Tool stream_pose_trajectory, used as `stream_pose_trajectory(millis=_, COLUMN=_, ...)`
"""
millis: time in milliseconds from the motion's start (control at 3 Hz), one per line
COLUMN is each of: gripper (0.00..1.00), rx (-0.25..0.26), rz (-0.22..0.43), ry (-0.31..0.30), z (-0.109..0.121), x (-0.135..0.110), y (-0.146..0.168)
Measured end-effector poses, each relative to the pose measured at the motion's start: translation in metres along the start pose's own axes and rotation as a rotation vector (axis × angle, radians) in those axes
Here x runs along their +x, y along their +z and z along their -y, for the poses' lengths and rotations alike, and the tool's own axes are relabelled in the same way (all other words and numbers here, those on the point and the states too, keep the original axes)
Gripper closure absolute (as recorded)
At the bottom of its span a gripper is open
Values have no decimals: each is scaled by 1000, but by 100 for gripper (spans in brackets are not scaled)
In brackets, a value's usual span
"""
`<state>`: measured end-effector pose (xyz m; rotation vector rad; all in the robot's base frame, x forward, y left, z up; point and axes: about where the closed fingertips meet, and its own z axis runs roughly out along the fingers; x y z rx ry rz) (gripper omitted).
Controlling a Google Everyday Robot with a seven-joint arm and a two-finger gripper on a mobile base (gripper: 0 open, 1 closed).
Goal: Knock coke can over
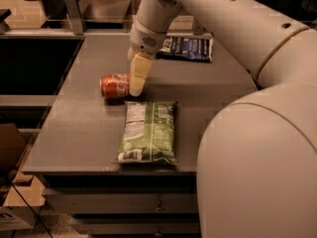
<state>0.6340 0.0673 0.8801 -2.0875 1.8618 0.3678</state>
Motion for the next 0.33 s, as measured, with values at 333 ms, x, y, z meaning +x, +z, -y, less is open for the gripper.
stream_pose_trajectory(millis=333, gripper=0, rx=0, rz=-2, ry=0, z=-1, x=0, y=0)
